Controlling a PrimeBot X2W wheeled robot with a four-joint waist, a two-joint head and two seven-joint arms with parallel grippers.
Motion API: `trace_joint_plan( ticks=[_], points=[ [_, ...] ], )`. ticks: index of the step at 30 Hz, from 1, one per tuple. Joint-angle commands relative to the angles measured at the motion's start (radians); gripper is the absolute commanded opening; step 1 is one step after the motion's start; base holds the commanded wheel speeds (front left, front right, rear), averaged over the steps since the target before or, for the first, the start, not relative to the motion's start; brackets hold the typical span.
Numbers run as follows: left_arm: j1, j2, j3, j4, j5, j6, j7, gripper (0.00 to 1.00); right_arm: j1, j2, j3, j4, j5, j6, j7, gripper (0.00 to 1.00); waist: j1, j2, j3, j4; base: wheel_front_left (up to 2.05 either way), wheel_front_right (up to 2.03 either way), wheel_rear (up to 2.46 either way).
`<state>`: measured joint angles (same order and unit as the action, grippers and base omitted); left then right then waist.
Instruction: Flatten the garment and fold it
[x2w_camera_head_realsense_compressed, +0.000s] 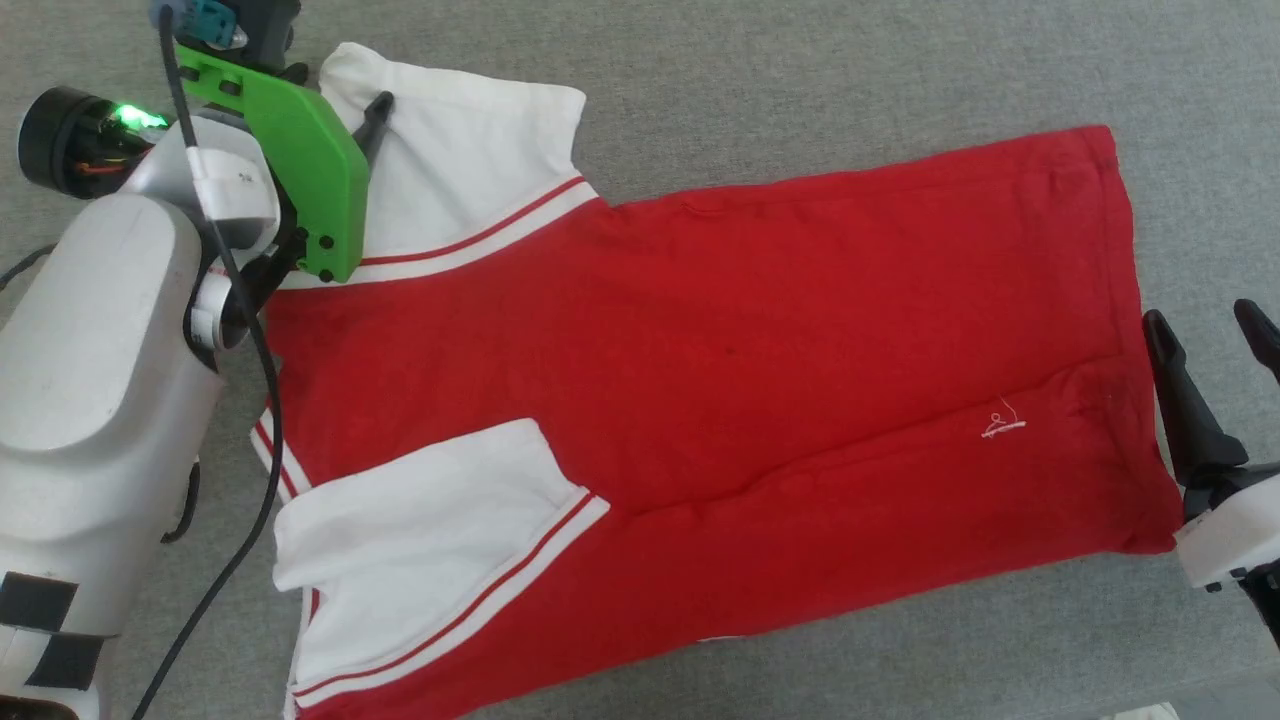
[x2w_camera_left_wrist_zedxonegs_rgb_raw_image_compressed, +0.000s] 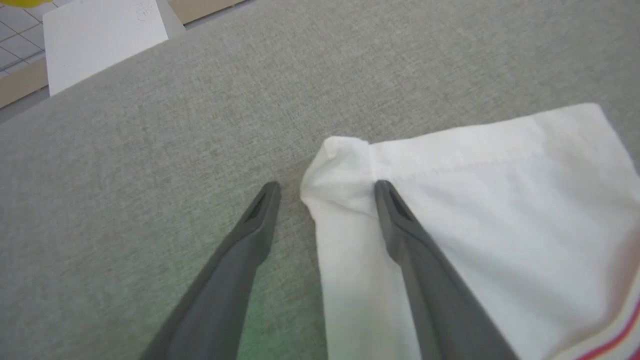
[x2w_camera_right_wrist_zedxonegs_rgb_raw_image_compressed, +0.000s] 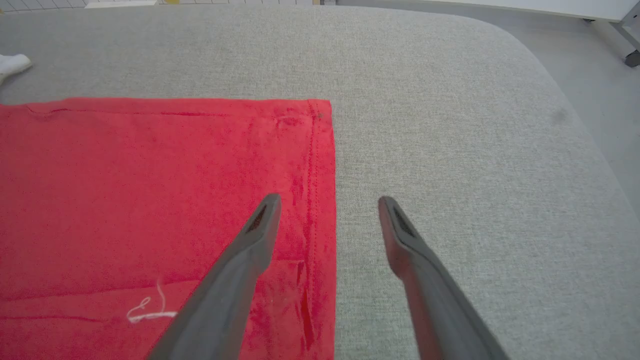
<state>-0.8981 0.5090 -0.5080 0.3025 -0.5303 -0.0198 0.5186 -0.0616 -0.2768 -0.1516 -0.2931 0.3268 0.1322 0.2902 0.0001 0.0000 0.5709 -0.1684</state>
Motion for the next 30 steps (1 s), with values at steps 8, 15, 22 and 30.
trace_joint_plan(
  ticks=[8, 15, 22, 30],
  points=[
    [0.022, -0.007, -0.014, 0.027, -0.008, -0.010, -0.046, 0.00, -0.047, -0.034, -0.014, -0.032, 0.014, -0.002, 0.018, 1.00, -0.0001, 0.0000, -0.020, 0.013, 0.00, 0.00, 0.00],
    [0.050, -0.027, -0.018, 0.025, -0.012, -0.010, -0.110, 0.00, -0.185, -0.130, -0.008, -0.046, 0.069, -0.002, 0.115, 1.00, -0.0001, 0.0000, -0.080, 0.052, 0.00, 0.00, 0.00],
    [0.043, -0.050, -0.035, 0.004, -0.014, -0.011, -0.115, 0.00, -0.385, -0.203, 0.026, 0.118, 0.156, -0.002, 0.328, 1.00, -0.0001, 0.0000, -0.078, 0.090, 0.00, 0.00, 0.00],
    [-0.004, -0.079, -0.054, -0.015, -0.004, -0.008, -0.113, 0.00, -0.473, -0.247, 0.069, 0.299, 0.142, -0.002, 0.433, 1.00, -0.0001, 0.0000, -0.014, 0.134, 0.00, 0.00, 0.00]
  ],
)
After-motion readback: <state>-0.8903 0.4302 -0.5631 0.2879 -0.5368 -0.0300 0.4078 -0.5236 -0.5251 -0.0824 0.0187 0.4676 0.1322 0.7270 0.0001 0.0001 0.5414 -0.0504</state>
